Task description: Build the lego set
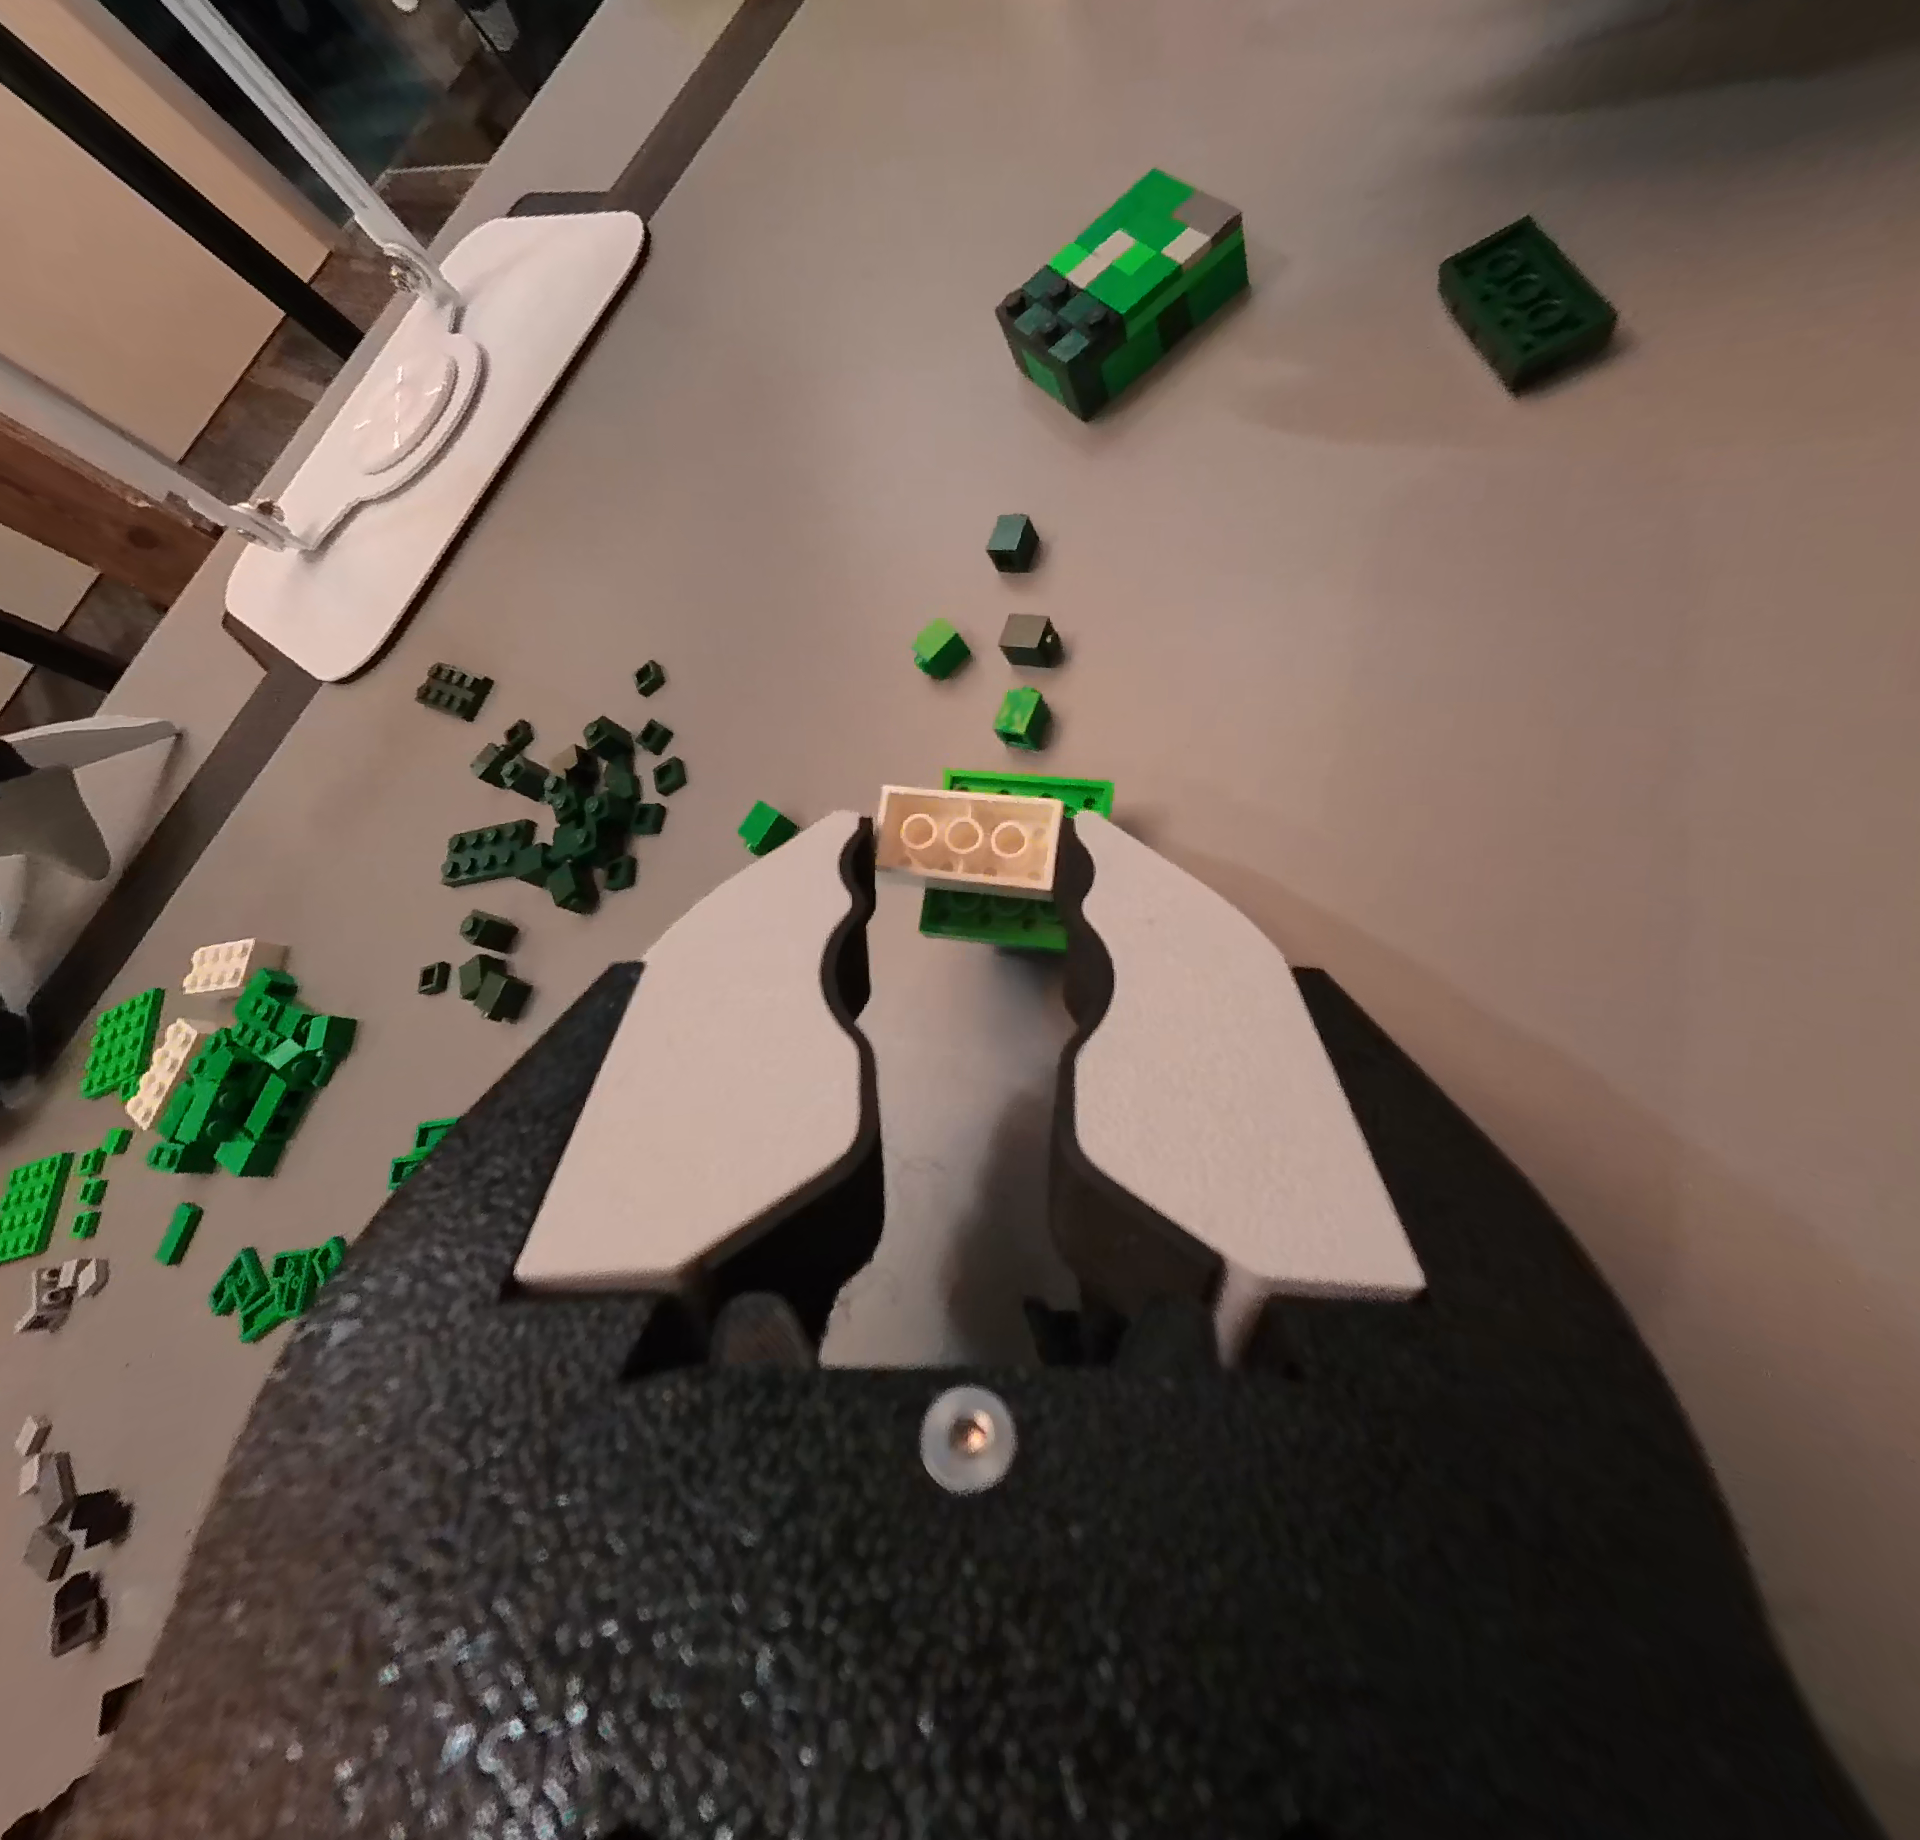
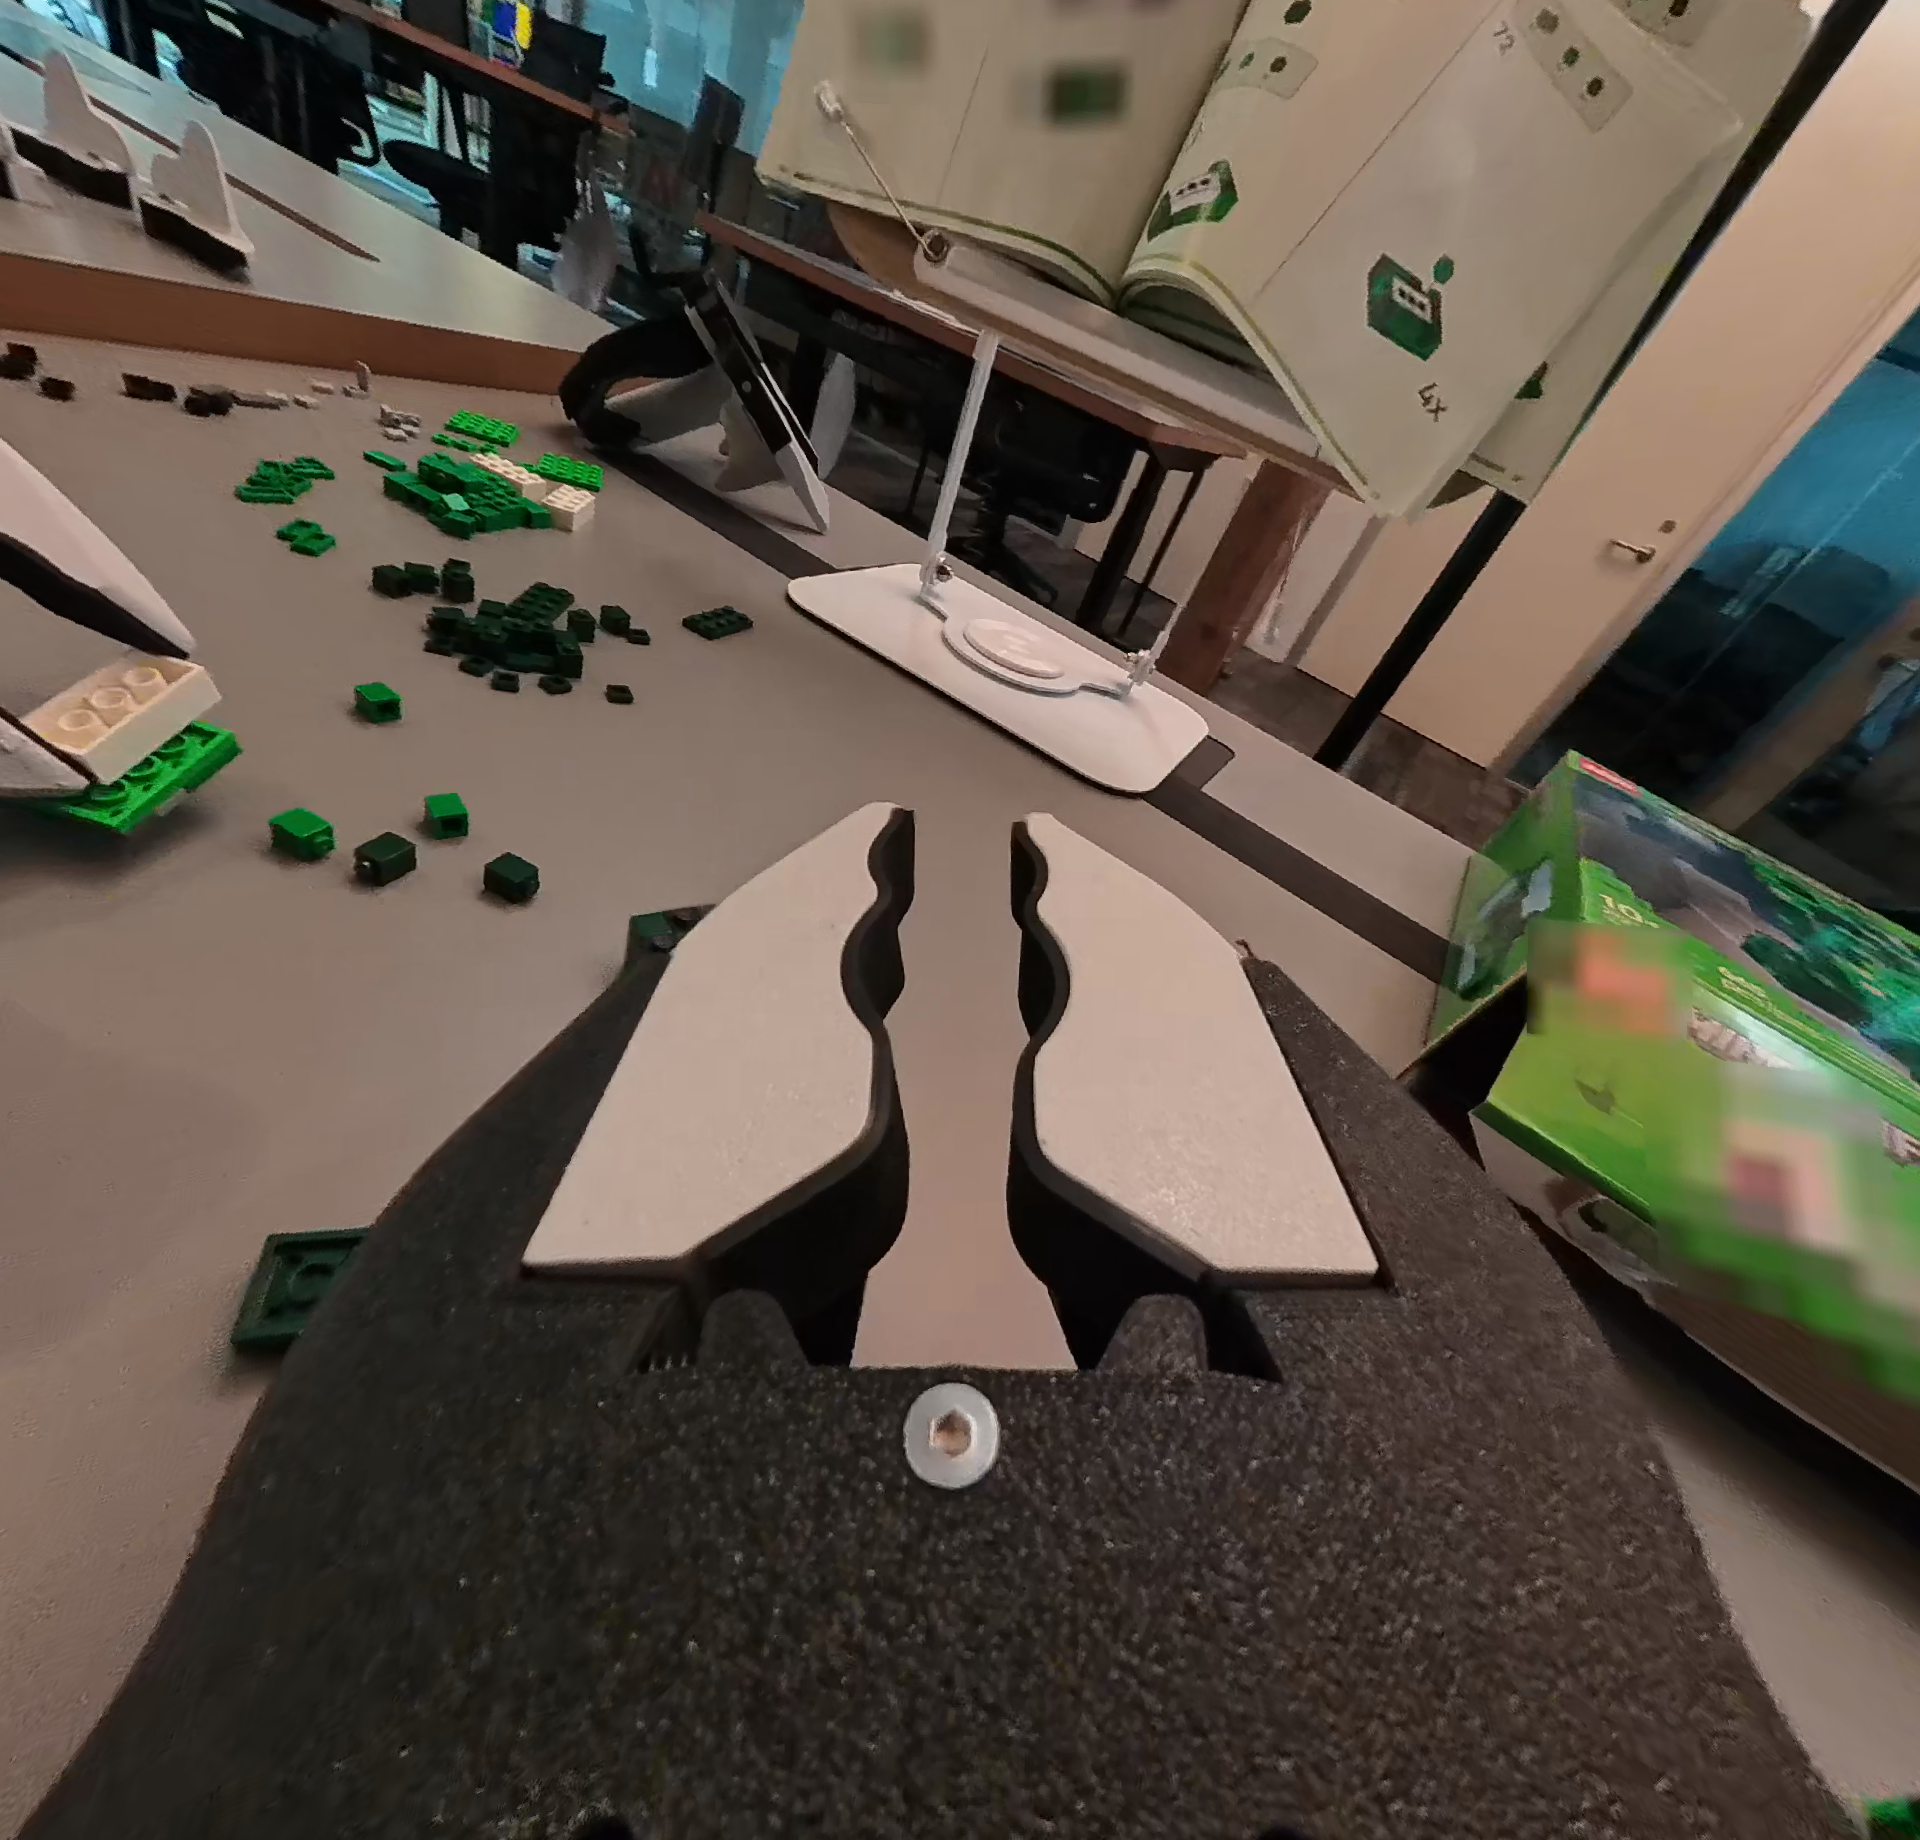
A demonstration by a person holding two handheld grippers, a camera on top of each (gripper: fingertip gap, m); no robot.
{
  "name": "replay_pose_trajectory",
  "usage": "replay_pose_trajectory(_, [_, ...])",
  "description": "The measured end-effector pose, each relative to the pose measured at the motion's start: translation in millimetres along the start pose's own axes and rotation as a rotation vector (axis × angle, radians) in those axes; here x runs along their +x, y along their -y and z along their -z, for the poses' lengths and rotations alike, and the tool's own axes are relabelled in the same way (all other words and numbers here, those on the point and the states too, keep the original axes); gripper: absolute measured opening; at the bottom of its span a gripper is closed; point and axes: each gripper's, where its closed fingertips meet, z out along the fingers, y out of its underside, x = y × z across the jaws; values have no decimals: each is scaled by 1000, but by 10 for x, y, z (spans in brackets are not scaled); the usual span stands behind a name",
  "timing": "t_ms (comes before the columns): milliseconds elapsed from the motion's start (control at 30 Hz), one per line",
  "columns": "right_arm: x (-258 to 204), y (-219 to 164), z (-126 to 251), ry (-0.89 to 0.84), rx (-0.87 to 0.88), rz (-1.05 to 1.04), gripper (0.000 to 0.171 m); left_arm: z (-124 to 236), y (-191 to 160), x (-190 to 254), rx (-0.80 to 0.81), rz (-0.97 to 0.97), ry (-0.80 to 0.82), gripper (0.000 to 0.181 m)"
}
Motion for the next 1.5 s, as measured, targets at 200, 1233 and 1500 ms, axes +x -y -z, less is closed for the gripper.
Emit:
replay_pose_trajectory(200, [-286, -25, 82, 187, -12, 91, 18, -9, -35, 25, -19, -5, -18, 34])
replay_pose_trajectory(1233, [-312, 12, 174, 261, 0, -27, 18, -5, -68, 84, -28, 16, -76, 34])
replay_pose_trajectory(1500, [-322, 2, 166, 256, -8, -12, 18, -2, -60, 90, -25, -3, -74, 35])
